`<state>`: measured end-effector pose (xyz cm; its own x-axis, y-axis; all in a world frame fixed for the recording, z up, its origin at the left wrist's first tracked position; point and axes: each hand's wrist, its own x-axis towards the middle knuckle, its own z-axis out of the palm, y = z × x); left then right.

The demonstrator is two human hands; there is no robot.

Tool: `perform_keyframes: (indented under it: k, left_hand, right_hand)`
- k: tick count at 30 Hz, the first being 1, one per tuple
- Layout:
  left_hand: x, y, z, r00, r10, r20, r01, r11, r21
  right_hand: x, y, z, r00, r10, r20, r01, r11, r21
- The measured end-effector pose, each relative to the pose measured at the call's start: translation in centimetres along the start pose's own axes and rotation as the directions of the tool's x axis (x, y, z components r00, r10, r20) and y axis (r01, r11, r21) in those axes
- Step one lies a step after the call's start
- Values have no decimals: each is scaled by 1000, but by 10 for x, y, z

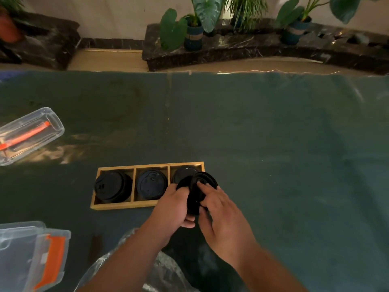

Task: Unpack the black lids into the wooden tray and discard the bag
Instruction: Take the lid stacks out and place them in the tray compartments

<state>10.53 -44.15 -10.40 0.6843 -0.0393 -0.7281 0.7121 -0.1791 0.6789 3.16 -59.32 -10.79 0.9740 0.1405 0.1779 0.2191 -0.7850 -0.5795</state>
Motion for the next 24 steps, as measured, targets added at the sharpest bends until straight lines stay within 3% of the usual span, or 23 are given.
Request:
perform_keyframes:
  k: [9,13,16,18,20,22,23,24]
  left_hand:
    - [-16,-2,-1,990,143,2,-143,989,29]
    - [-18,-5,-6,995,97,6,-97,989,111]
    - [-15,-7,-8,996,-21,81,31,993,-113]
    - [-14,-5,-13,995,31,90,-15,985,-173]
    - [-10,-7,-20,979,205,-15,-205,974,-95]
    - [-5,-10,-27,946,321,-42,-319,946,47]
    - [-4,-8,-29,941,337,-24,-335,941,52]
    - [0,-7,-28,941,338,-16,-337,941,14]
  right_hand:
    - [-10,-19,18,990,85,-110,-62,979,195]
    - [-6,-27,24,999,43,-31,-33,962,270]
    - [3,-33,22,982,190,0,-181,936,301]
    - [19,-32,13,921,387,38,-353,792,499]
    - [38,-21,7,837,533,124,-445,532,721]
    - [57,-10,5,780,546,306,-459,168,872]
    - [65,-6,5,766,524,372,-469,59,881]
    - [71,-2,6,761,510,401,-490,47,870]
